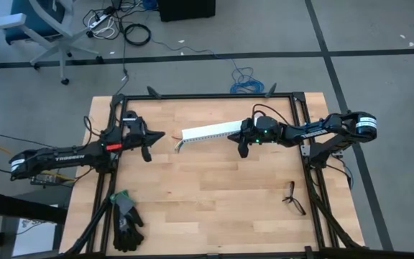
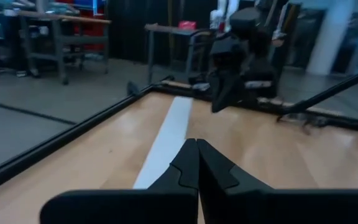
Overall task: Ziptie cables
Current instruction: Return to Home Position
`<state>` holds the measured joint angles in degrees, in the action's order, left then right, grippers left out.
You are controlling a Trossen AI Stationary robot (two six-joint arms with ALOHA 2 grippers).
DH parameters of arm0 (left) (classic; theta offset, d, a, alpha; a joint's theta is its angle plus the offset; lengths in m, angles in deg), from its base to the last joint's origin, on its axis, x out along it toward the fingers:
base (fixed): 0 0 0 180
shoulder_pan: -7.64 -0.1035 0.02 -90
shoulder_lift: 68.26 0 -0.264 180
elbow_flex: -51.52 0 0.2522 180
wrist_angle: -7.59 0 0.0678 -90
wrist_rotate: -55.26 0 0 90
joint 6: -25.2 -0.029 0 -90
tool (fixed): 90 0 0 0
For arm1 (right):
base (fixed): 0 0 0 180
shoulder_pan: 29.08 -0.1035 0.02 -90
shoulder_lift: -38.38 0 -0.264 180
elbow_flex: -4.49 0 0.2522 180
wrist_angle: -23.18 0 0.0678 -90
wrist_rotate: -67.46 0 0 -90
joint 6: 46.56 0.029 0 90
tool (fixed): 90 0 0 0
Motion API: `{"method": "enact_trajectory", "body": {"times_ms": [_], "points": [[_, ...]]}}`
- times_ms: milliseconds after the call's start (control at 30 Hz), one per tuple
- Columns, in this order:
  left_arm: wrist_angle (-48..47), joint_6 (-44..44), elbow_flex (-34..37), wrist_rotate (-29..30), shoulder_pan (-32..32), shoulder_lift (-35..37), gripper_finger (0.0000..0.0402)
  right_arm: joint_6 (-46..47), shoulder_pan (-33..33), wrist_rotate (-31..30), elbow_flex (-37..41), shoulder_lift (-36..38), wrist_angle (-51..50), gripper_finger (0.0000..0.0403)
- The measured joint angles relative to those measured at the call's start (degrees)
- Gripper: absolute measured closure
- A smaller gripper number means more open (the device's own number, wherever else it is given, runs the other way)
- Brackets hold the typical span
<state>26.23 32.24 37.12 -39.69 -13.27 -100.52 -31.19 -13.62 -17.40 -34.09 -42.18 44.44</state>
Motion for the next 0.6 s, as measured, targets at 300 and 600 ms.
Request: {"method": "enact_trajectory", "body": {"times_ms": [300, 600], "points": [[-16.3, -1.0, -1.0, 4.3, 3.1, 14.3, 0.0401, -0.6, 0.8, -0.3, 0.0, 3.5, -3.7, 0.0403], [-39.2, -3.6, -5.6, 9.4, 4.1, 32.3, 0.0401, 3.9, 1.4, -7.4, 15.5, 19.0, 3.9, 0.0403]]}}
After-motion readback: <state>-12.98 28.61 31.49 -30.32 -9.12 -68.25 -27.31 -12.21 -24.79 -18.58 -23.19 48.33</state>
